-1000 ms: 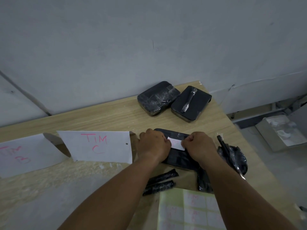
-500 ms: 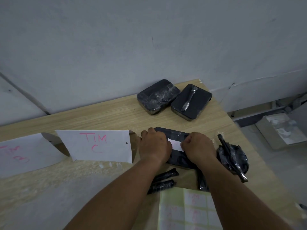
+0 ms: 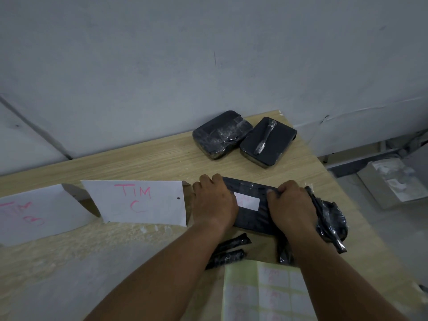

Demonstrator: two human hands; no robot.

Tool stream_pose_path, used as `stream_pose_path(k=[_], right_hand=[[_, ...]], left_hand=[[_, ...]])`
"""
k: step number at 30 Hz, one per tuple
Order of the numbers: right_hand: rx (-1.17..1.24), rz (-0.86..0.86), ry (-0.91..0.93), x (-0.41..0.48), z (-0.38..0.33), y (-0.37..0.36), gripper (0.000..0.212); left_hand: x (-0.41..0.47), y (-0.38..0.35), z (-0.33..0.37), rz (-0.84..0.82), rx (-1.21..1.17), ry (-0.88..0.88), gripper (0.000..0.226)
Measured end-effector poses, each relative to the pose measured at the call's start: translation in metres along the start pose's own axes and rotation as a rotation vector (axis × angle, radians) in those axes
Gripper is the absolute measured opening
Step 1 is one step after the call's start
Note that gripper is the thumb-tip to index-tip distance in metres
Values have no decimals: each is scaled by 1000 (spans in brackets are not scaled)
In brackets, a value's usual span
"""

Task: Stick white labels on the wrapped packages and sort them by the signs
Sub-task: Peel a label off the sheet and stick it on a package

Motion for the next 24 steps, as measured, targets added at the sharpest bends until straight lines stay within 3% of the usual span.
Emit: stream_pose_path(k=[4, 8, 24], right_hand=[[-69, -129, -75, -4, 15, -5, 43], [-68, -203, -75, -8, 17, -7, 38], [-60, -146, -51, -6, 21, -2, 29]], left_hand=[[-4, -3, 6, -144, -55, 138, 33], [-6, -4, 11, -226, -101, 227, 40], [-8, 5, 2, -237, -123, 120, 45]])
Point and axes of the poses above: each hand's wrist, its own x-axis towards the middle knuckle, its own y-axis out of the back of the hand, z = x × y, the point moved 3 cm from there along x, towards the middle knuckle, and after that the axes turned 15 degrees about -x, right-handed, at the moved point
